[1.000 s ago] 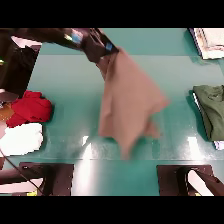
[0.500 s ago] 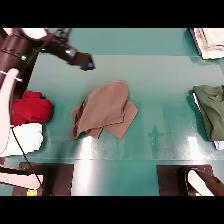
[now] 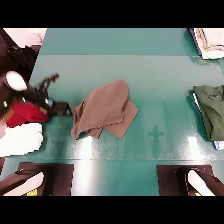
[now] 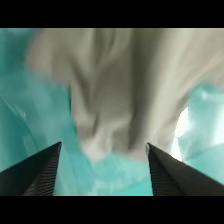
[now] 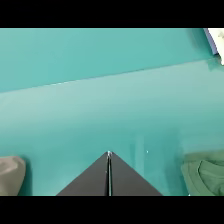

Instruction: Fold the shirts.

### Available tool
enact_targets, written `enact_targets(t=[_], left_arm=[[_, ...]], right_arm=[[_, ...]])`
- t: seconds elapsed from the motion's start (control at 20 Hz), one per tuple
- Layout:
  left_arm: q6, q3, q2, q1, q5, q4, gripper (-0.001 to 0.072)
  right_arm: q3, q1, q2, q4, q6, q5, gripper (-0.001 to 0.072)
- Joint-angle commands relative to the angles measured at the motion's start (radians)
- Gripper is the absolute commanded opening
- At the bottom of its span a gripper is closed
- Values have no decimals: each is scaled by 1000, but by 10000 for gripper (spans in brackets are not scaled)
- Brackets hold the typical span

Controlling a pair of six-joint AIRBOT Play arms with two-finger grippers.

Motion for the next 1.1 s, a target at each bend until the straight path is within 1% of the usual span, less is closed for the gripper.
enact_targets(t=[0.0,0.1,0.3,0.55,0.6,0.65,0.7,0.75,0.85,0.9,0.95,1.05], left_arm=[[3,-303,127,9,84,-16,620],[6,-368,140,9,111,-68,620],[33,-449,139,9,227,-182,620],[40,-462,138,9,328,-266,619],[41,-462,138,9,339,-290,598],[50,-462,138,9,343,-316,467],[90,-462,138,9,348,-351,350],[111,-462,138,9,357,-376,308],[114,-462,138,9,366,-381,293],[109,-462,138,9,366,-381,245],[113,-461,138,9,362,-385,25],[111,-434,138,9,334,-393,21]], right_arm=[[0,1,-29,7,0,55,21],[0,1,-46,6,0,84,21],[0,1,-52,6,0,85,21],[0,1,-52,6,0,87,21],[0,1,-52,6,0,87,21],[0,1,-52,6,0,87,21],[0,1,-52,6,0,87,20],[0,1,-52,7,0,87,21],[0,1,-51,6,0,88,21],[0,1,-51,6,0,88,20],[0,1,-51,6,0,89,21],[0,1,-51,6,0,93,21]])
